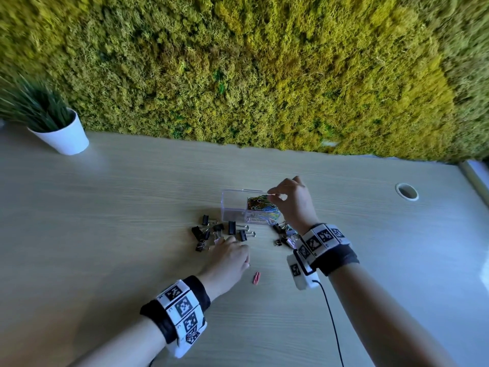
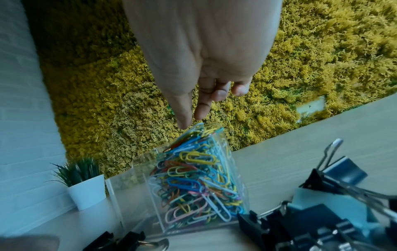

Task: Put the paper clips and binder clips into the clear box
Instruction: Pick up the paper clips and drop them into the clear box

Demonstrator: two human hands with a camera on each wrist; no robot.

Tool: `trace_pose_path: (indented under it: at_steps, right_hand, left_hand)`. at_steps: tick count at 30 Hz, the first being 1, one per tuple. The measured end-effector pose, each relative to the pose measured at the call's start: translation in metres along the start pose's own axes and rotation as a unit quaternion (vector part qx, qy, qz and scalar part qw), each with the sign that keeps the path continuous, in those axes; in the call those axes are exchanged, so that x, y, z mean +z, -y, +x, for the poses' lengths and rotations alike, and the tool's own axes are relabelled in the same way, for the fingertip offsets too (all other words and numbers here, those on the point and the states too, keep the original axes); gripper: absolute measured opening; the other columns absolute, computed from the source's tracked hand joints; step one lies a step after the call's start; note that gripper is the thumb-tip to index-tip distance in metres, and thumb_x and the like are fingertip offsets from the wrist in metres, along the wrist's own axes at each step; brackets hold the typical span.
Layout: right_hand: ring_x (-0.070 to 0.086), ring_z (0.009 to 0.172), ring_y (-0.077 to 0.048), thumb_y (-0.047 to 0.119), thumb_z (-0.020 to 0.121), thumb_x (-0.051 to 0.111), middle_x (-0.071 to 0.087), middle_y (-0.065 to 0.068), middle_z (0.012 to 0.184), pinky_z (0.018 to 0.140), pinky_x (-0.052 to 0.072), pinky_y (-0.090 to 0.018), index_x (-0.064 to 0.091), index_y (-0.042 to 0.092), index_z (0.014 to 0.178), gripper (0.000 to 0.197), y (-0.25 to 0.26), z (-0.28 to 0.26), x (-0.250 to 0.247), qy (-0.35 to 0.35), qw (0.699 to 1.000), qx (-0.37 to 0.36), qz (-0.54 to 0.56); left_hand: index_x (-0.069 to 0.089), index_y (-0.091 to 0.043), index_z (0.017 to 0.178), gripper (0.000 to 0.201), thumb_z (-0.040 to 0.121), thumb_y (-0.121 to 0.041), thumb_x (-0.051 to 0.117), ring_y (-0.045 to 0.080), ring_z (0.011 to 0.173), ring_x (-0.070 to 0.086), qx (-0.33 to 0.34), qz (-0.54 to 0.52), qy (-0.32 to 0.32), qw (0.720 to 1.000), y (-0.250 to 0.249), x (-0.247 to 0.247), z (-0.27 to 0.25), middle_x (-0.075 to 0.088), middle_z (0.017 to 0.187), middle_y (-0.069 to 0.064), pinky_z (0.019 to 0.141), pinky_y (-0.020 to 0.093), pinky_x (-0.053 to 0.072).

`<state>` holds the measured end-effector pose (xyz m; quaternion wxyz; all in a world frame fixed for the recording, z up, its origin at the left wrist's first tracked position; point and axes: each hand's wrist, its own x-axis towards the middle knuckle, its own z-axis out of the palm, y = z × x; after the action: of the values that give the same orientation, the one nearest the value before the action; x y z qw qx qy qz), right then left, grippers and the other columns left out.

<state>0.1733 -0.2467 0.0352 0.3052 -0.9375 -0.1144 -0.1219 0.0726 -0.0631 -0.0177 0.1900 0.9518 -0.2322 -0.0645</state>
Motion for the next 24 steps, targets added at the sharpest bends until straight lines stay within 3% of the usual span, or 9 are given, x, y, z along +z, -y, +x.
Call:
trace_pose_path:
  at_steps: [3,6,9,13,15,19,22,24]
  right_hand:
    - [0.048,0.079,-0.02,0.015,0.075,0.074,0.069,-0.002,0.08,0.065,0.045,-0.036,0.075,0.014,0.088,0.013,-0.005,-0.003,-0.003,-0.032,0.999,-0.002,0.026]
    - [0.05,0.077,-0.019,0.012,0.075,0.074,0.07,-0.002,0.08,0.063,0.042,-0.031,0.075,0.013,0.087,0.013,-0.008,-0.007,-0.012,-0.08,0.996,-0.007,0.035]
    - [0.053,0.076,-0.023,0.009,0.077,0.072,0.07,-0.002,0.077,0.062,0.045,-0.032,0.074,0.012,0.085,0.009,-0.01,-0.014,-0.022,-0.118,0.992,-0.001,0.042]
    - [0.053,0.076,-0.02,0.009,0.079,0.07,0.068,-0.001,0.075,0.064,0.046,-0.033,0.074,0.012,0.083,0.006,-0.012,-0.024,-0.03,-0.126,0.991,0.006,0.045]
    - [0.053,0.077,-0.02,0.009,0.079,0.07,0.068,-0.001,0.075,0.065,0.045,-0.032,0.074,0.012,0.082,0.006,-0.012,-0.029,-0.032,-0.125,0.991,0.006,0.044]
    - [0.053,0.076,-0.02,0.008,0.079,0.069,0.068,-0.001,0.074,0.065,0.044,-0.029,0.074,0.011,0.081,0.006,-0.018,-0.038,-0.035,-0.129,0.991,0.007,0.04]
    - [0.053,0.076,-0.017,0.006,0.081,0.067,0.069,-0.002,0.077,0.066,0.044,-0.027,0.073,0.011,0.083,0.007,-0.029,-0.046,-0.036,-0.143,0.989,0.022,0.039]
    - [0.054,0.082,-0.017,0.008,0.082,0.065,0.069,-0.005,0.088,0.071,0.046,-0.03,0.072,0.011,0.092,0.013,-0.042,-0.051,-0.034,-0.117,0.991,0.062,0.022]
  left_hand:
    - [0.063,-0.015,0.084,0.004,0.086,-0.018,0.065,0.007,0.074,0.054,-0.009,-0.091,-0.073,0.993,-0.003,-0.024,0.009,0.066,0.085,-0.003,0.068,0.016,0.04]
    - [0.065,-0.013,0.082,0.006,0.081,-0.012,0.071,0.002,0.064,0.06,-0.037,-0.167,-0.161,0.972,0.001,-0.049,0.032,0.068,0.077,-0.004,0.06,0.017,0.051]
    - [0.065,-0.011,0.078,0.011,0.076,-0.012,0.076,0.002,0.06,0.059,-0.067,-0.186,-0.229,0.953,0.007,-0.072,0.059,0.066,0.07,-0.005,0.058,0.017,0.052]
    - [0.061,-0.012,0.078,0.016,0.074,-0.009,0.077,0.001,0.059,0.055,-0.126,-0.181,-0.216,0.951,0.011,-0.081,0.09,0.061,0.068,-0.006,0.054,0.009,0.04]
    - [0.059,-0.014,0.074,0.019,0.073,-0.01,0.077,0.007,0.06,0.056,-0.136,-0.155,-0.203,0.957,0.009,-0.078,0.099,0.062,0.068,-0.004,0.052,0.011,0.038]
    - [0.058,-0.014,0.066,0.02,0.072,-0.011,0.077,0.017,0.061,0.059,-0.141,-0.126,-0.17,0.967,0.009,-0.071,0.104,0.062,0.065,0.0,0.055,0.026,0.048]
    - [0.06,-0.013,0.067,0.018,0.074,-0.012,0.076,0.017,0.06,0.059,-0.135,-0.128,-0.16,0.969,0.013,-0.07,0.102,0.061,0.061,-0.002,0.059,0.028,0.05]
    - [0.06,-0.014,0.067,0.017,0.076,-0.013,0.074,0.014,0.057,0.058,-0.121,-0.13,-0.168,0.97,0.017,-0.071,0.098,0.062,0.059,-0.004,0.06,0.03,0.052]
